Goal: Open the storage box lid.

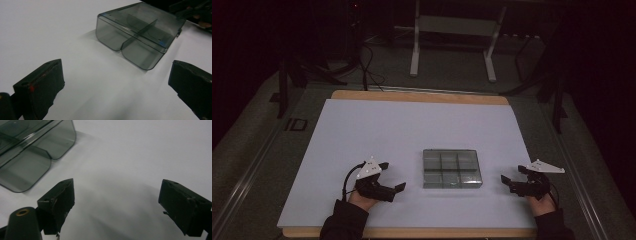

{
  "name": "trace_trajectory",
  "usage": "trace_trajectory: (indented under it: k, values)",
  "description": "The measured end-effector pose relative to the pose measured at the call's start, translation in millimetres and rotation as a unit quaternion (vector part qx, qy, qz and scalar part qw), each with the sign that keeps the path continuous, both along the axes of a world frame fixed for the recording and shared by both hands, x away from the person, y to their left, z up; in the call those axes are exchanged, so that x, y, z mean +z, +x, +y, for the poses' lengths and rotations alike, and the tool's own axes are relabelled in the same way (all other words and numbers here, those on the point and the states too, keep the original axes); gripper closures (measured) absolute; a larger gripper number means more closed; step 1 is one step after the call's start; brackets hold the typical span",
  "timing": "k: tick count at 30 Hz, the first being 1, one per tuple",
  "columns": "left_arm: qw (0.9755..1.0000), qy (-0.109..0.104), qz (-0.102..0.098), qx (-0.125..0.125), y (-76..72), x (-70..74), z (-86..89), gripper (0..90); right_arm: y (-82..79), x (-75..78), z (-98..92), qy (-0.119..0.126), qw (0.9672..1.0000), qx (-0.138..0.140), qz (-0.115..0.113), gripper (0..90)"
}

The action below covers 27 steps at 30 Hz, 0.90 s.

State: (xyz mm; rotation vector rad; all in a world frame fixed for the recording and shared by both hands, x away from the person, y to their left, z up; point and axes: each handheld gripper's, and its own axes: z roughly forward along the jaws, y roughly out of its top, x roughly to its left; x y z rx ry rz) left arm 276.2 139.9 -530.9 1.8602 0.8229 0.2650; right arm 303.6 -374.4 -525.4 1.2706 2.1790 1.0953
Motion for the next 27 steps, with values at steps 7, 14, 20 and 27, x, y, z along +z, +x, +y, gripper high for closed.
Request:
trace_trajectory:
  k: [7, 14, 20, 27]
  values:
    - [0.9992, 0.03, 0.005, -0.025, 6.2, 2.9, -11.0, 5.1, 2.3, 0.2, 9.9, 0.012, 0.9981, 0.06, 0.005, 14.6]
    - [0.9981, 0.04, 0.011, -0.046, 15.9, -0.7, -20.9, 13.9, 8.7, -4.4, 18.2, 0.015, 0.9943, 0.104, 0.015, 21.7]
    - [0.997, 0.045, 0.006, -0.062, 17.9, 1.6, -29.8, 25.2, 13.7, -4.1, 26.4, 0.019, 0.9904, 0.135, 0.019, 30.7]
    - [0.9952, 0.06, 0.015, -0.075, 25.9, 2.8, -37.0, 49.7, 16.1, -4.8, 32.9, 0.016, 0.9868, 0.16, 0.015, 45.5]
